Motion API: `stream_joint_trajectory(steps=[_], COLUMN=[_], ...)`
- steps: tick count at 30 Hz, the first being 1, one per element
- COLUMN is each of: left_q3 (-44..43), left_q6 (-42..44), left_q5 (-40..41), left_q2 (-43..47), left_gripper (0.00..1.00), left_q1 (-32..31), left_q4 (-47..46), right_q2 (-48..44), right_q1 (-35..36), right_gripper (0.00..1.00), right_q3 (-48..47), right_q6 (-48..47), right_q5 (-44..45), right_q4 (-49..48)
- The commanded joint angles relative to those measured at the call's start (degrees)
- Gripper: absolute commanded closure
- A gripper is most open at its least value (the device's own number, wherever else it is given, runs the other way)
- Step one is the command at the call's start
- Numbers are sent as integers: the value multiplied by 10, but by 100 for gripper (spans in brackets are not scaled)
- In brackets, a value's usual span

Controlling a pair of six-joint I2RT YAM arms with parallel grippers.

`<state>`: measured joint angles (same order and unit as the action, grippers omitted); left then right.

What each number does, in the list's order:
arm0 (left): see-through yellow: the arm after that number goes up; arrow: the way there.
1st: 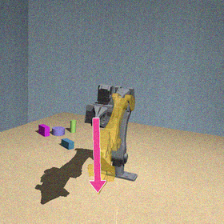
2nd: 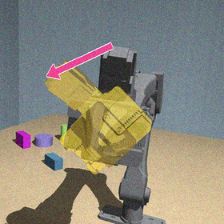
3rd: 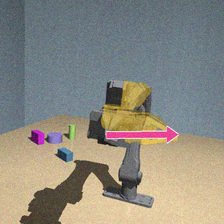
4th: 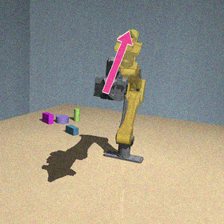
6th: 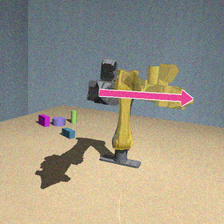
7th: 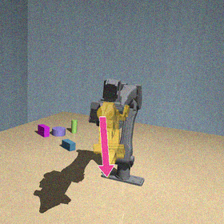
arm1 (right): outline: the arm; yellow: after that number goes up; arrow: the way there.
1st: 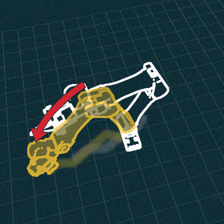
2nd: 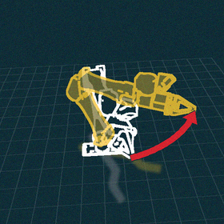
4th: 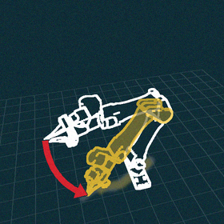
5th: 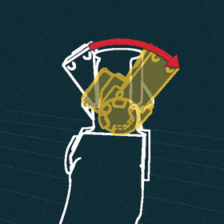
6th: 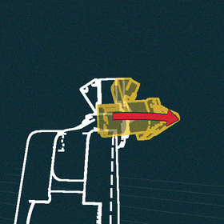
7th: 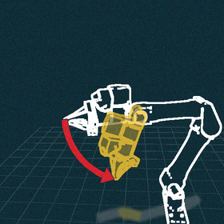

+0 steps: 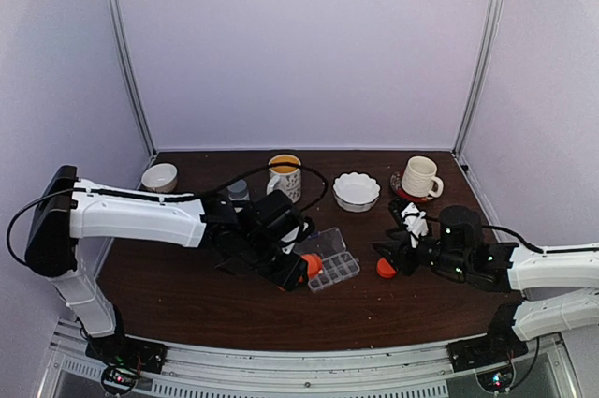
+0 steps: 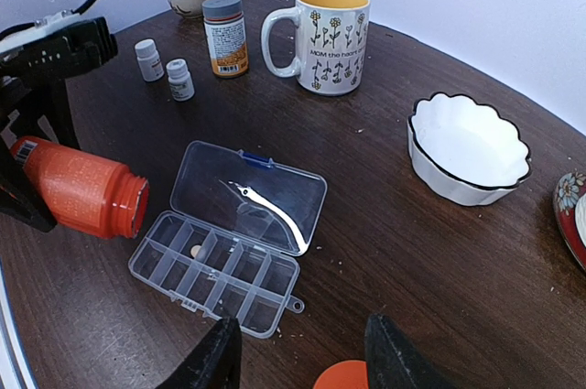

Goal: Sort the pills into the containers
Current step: Pour the pill into the compartment of the pill container.

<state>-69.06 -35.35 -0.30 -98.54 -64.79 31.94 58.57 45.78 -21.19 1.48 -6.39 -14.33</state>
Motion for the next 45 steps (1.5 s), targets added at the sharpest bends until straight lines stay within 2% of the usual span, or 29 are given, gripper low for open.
stream_joint_trajectory(steps=[1, 7, 27, 39, 45], left_q3=[-9, 32, 2, 47, 12], left_q6=[9, -2, 4, -8, 5], left_q5=[11, -30, -6, -42, -18], left_q2=[10, -19, 39, -25, 4], left_gripper=[100, 100, 100, 100, 100], left_q1=[5, 8, 8, 12, 12], left_q4=[-6, -58, -21, -89, -40], right_q2=[2, 2, 3, 5, 9], right_q1=[4, 4, 7, 7, 8], right_gripper=[50, 50, 50, 50, 50], right_q3=[-17, -16, -17, -18, -19], right_q6=[-4, -5, -6, -6, -7], right_q5=[-1, -1, 1, 2, 1], right_q4=[2, 1, 3, 4, 3])
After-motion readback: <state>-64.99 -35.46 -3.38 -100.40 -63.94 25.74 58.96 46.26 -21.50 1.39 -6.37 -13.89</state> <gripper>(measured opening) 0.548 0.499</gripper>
